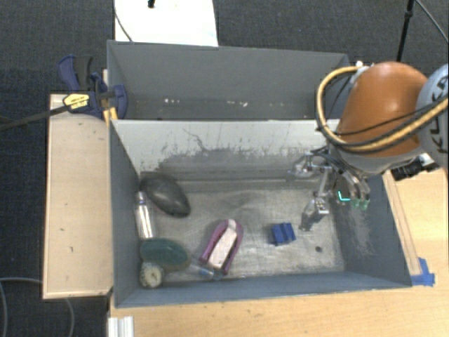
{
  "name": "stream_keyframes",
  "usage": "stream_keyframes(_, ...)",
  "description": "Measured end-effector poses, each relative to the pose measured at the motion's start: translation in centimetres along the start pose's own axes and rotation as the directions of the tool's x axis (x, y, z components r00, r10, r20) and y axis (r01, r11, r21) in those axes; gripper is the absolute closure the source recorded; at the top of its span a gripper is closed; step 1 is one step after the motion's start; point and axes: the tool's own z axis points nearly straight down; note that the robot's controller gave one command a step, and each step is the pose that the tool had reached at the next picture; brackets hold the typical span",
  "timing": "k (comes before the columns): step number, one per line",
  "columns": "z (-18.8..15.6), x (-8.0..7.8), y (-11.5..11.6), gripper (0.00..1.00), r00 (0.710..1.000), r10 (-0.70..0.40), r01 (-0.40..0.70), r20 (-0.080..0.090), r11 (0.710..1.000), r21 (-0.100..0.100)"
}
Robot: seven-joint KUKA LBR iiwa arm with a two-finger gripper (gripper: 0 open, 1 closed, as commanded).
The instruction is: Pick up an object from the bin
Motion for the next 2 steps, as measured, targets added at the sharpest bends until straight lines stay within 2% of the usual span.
stream_keyframes(1, 11.2, 1.5, -3.0, 0.0, 0.985, -0.173, 0.173, 0.0, 0.985, 0.0)
stream_keyframes(2, 13.7, 0.7, -1.6, 0.0, 0.956, -0.293, 0.293, 0.011, 0.956, 0.003)
